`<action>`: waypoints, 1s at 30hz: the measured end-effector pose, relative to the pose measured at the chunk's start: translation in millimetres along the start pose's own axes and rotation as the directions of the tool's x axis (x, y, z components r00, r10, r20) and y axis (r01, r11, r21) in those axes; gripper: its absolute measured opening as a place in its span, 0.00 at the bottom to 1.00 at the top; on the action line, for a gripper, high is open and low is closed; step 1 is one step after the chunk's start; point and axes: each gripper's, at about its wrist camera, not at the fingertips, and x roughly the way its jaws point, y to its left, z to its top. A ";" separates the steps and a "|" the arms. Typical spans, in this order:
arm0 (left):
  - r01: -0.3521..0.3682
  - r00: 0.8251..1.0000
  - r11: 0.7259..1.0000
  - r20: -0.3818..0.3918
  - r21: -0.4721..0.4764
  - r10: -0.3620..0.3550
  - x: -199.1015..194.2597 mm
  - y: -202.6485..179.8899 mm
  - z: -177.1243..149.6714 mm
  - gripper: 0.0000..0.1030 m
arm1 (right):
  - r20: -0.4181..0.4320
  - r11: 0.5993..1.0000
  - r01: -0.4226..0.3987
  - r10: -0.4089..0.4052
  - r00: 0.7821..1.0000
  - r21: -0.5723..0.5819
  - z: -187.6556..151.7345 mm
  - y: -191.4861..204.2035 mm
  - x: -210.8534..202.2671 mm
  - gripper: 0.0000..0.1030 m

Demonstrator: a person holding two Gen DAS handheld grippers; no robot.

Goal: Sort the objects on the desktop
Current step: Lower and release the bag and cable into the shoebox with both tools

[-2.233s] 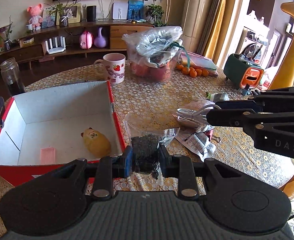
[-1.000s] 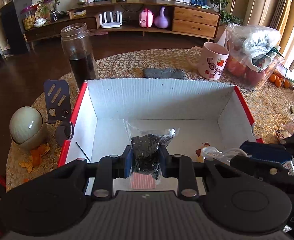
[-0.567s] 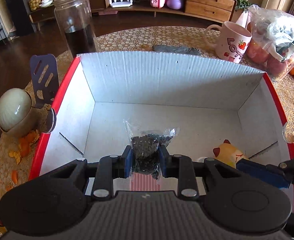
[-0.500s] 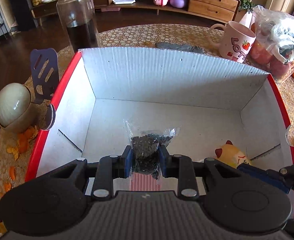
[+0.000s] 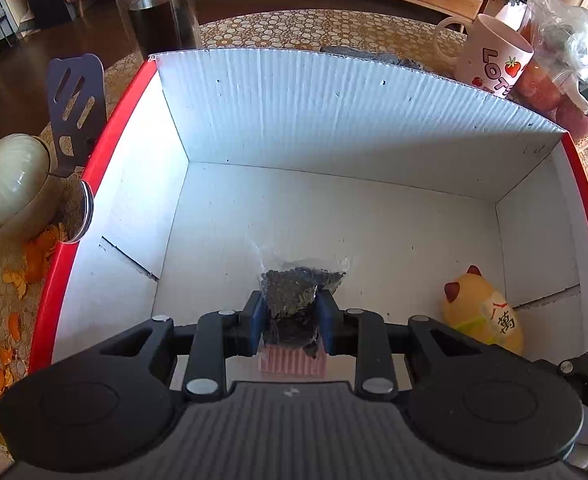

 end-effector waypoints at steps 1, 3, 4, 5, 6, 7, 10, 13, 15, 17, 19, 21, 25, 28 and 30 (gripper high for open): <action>-0.001 1.000 1.000 -0.003 -0.001 0.001 0.1 -0.2 0.0 0.26 | -0.001 1.000 -0.002 0.002 1.000 0.004 0.1 -0.7 0.1 0.16; -0.002 1.000 1.000 -0.005 0.000 0.002 0.1 -0.2 -0.6 0.26 | -0.008 1.000 -0.009 0.010 1.000 0.007 1.2 -2.0 0.5 0.19; -0.001 1.000 1.000 -0.007 -0.002 0.001 0.1 0.3 -0.7 0.26 | -0.011 1.000 -0.009 0.009 1.000 0.007 1.7 -2.5 0.6 0.20; 0.001 1.000 1.000 -0.008 -0.005 -0.001 0.2 0.4 -0.5 0.26 | -0.014 1.000 -0.010 0.010 1.000 0.007 2.6 -3.0 1.0 0.22; 0.003 1.000 1.000 -0.006 -0.007 -0.003 0.1 0.7 -0.4 0.26 | -0.016 1.000 -0.011 0.011 1.000 0.010 3.0 -3.8 1.2 0.24; 0.004 1.000 1.000 -0.005 -0.012 -0.004 -0.3 1.3 -0.7 0.27 | -0.020 1.000 -0.012 0.013 1.000 0.017 3.3 -4.8 1.3 0.25; 0.003 1.000 0.999 0.006 -0.035 -0.003 -3.1 3.8 -2.7 0.27 | -0.027 0.999 -0.029 0.030 0.999 0.041 3.1 -8.6 -0.1 0.31; 0.000 1.000 0.999 0.021 -0.049 0.001 -7.3 4.8 -4.9 0.27 | -0.018 0.999 -0.034 0.035 0.999 0.035 3.1 -7.0 -5.9 0.38; 0.000 1.000 0.998 0.029 -0.058 0.002 -10.3 4.8 -6.1 0.31 | -0.014 0.999 -0.043 0.044 0.999 0.024 2.7 -5.3 -10.7 0.48; 0.010 0.999 0.998 0.043 -0.060 -0.008 -14.7 3.6 -7.5 0.53 | -0.003 0.999 -0.046 0.046 0.999 0.007 1.7 -2.8 -16.7 0.52; 0.019 0.997 0.998 0.075 -0.055 -0.015 -22.8 2.0 -9.9 0.71 | 0.009 0.999 -0.045 0.045 0.999 -0.009 1.0 -0.2 -22.9 0.53; 0.026 0.996 0.999 0.083 -0.047 -0.022 -28.3 -1.0 -11.3 0.71 | 0.020 0.999 -0.047 0.047 0.999 -0.014 0.1 0.7 -28.6 0.61; 0.030 0.995 0.999 0.100 -0.044 -0.026 -39.2 -5.1 -14.7 0.71 | 0.048 0.998 -0.050 0.051 0.998 -0.025 -2.6 2.2 -41.8 0.67; 0.023 0.994 0.999 0.107 -0.037 -0.019 -45.5 -9.4 -18.2 0.71 | 0.062 0.999 -0.046 0.047 0.997 -0.025 -3.2 1.9 -51.0 0.73; 0.026 0.994 0.999 0.108 -0.040 -0.022 -48.6 -11.2 -21.0 0.71 | 0.072 0.999 -0.039 0.041 0.997 -0.024 -4.4 0.9 -57.7 0.76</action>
